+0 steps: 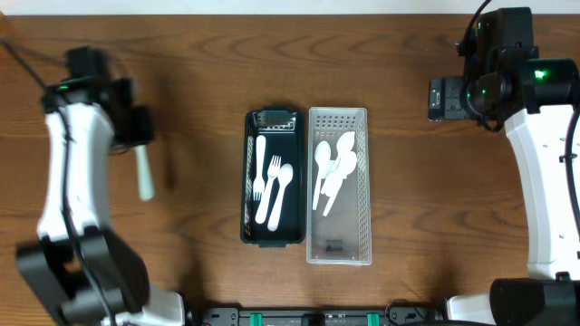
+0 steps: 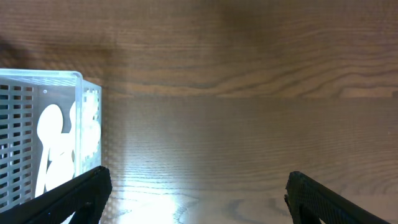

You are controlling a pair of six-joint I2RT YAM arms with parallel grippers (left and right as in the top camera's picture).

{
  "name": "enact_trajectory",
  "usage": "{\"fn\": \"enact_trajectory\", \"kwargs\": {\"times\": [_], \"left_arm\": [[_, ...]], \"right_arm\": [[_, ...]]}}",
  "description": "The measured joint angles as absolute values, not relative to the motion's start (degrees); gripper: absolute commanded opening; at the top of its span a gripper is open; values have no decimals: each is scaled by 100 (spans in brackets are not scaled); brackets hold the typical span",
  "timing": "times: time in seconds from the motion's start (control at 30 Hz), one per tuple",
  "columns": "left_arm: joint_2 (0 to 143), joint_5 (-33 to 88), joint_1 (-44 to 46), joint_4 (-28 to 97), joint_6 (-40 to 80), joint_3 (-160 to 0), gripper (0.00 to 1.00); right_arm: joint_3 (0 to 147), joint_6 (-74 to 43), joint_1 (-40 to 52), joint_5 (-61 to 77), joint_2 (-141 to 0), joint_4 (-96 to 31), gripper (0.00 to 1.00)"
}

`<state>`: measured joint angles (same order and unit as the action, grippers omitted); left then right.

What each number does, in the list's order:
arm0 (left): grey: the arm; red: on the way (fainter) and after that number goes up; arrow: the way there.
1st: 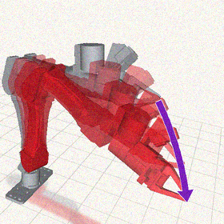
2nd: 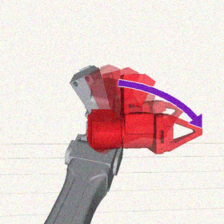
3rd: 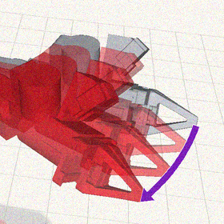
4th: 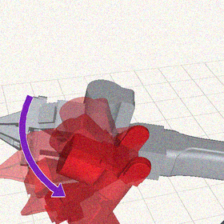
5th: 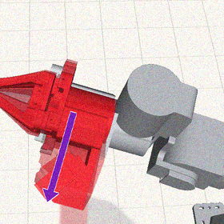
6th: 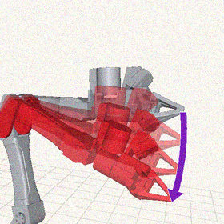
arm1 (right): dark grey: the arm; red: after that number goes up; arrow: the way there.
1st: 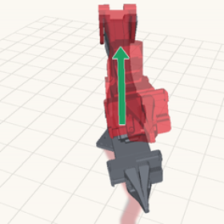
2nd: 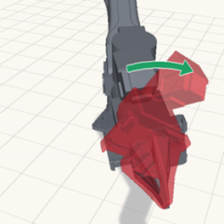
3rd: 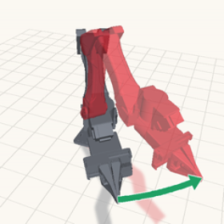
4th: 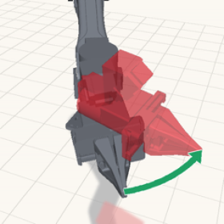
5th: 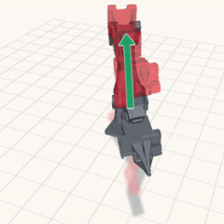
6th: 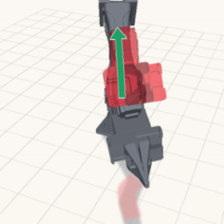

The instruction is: Pack container

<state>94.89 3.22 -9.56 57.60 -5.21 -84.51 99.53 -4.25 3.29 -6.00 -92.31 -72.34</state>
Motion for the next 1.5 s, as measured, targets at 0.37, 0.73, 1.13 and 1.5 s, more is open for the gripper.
{"fn": "enact_trajectory", "kwargs": {"times": [0.37,0.73,1.13,1.5], "left_arm": [[9161,401,1616,5575,1085,-8479,6],[10628,395,2432,5347,1461,-8477,6],[10842,392,2504,5354,1258,-8477,57],[9321,-193,2307,5262,770,-8479,98]], "right_arm": [[9953,-425,329,-600,-9231,-7231,94],[9953,-425,329,-600,-9231,-7258,94],[9953,-423,329,-600,-9231,-7240,94],[9948,-314,329,-543,-9231,-6670,94]]}}
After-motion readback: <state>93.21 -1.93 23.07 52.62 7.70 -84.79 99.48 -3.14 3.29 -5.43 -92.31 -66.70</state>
